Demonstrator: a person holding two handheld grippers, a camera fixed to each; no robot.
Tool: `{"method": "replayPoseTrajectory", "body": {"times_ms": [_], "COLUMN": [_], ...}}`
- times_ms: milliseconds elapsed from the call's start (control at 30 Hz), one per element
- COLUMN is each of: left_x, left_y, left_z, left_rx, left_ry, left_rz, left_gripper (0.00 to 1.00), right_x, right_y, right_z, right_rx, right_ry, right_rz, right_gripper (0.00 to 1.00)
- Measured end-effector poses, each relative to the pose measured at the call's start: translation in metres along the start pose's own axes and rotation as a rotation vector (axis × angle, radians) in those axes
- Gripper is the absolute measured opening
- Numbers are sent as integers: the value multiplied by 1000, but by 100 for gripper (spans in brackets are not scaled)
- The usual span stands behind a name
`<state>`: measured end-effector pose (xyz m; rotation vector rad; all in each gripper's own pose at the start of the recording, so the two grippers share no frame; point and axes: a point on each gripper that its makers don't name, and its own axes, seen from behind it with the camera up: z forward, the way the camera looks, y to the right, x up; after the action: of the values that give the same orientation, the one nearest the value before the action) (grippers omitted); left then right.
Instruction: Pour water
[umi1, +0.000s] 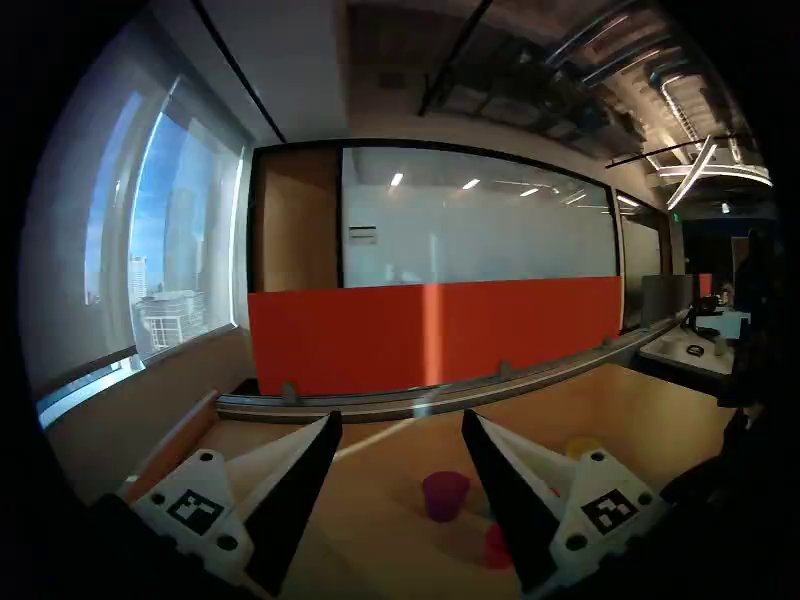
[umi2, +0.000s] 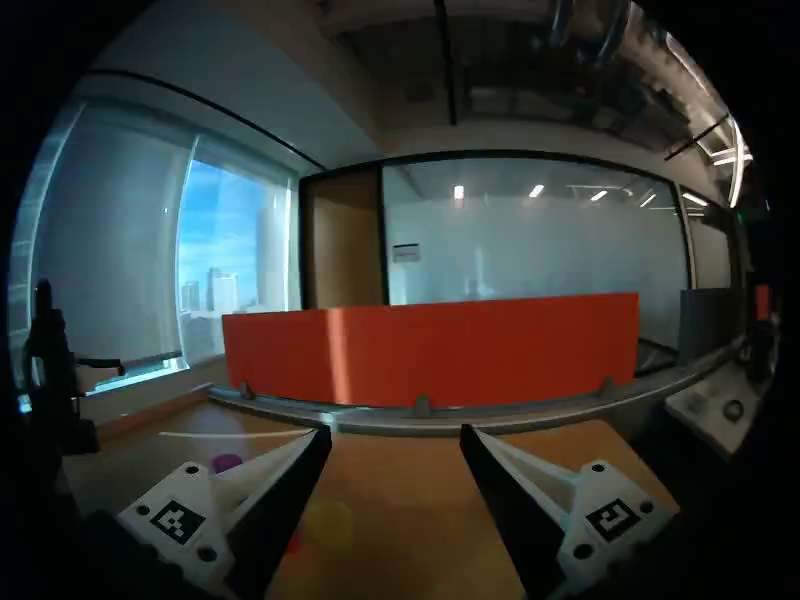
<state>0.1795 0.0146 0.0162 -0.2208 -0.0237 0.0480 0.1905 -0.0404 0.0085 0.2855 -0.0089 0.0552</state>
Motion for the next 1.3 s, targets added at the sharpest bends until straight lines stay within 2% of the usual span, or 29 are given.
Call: {"method": "replayPoseTrajectory", "body": {"times_ms": [167, 400, 500, 700, 800, 1000, 1300], "left_x": [6, 17, 18, 14, 11, -5, -20], "left_y": [22, 48, 56, 61, 65, 79, 81], "left_z": [-4, -11, -13, -15, -17, -20, -18], "left_rx": [-118, -252, -295, -334, -357, -438, -463], "left_ry": [10, 26, 24, 4, -14, -72, -125], "left_rz": [-2, -6, -11, -11, 7, 53, 73], "left_gripper": [89, 89, 89, 89, 89, 89, 89], "right_x": [6, 10, 9, 4, -1, -14, -27], "right_y": [-29, -72, -81, -94, -99, -98, -97], "right_z": [-2, -10, -11, -12, -13, -16, -20], "right_rx": [138, 300, 326, 369, 389, 416, 435], "right_ry": [-3, -14, -26, -51, -80, -161, -223], "right_rz": [-11, -86, -111, -144, -150, -166, -207], "right_gripper": [99, 99, 99, 99, 99, 99, 99]}}
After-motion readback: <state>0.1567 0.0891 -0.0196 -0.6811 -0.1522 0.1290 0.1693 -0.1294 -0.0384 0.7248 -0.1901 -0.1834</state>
